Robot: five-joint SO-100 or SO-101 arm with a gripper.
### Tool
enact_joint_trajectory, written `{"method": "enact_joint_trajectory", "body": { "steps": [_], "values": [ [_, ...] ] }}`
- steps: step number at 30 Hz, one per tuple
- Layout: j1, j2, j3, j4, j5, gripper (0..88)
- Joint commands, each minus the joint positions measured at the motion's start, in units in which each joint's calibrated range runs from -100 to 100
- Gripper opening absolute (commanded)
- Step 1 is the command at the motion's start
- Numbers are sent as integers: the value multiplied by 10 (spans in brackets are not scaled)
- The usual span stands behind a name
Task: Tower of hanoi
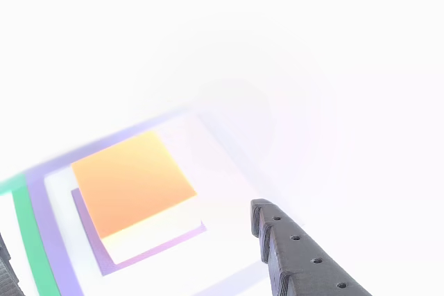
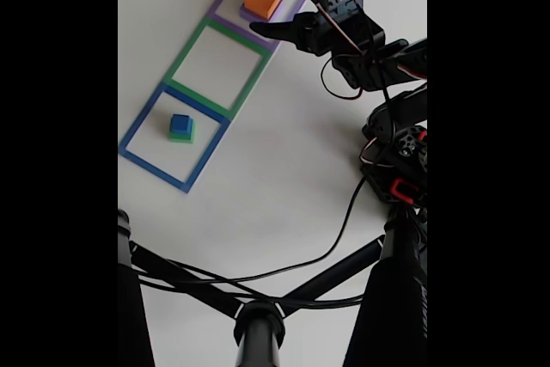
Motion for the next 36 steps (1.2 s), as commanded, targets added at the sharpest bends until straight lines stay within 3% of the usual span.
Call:
{"method": "enact_joint_trajectory", "body": {
  "steps": [1, 21, 36],
  "values": [
    [-1, 33, -40, -37, 0, 437],
    [-27, 200, -121, -152, 0, 437],
    [-27, 226, -135, -158, 0, 424]
  ]
}}
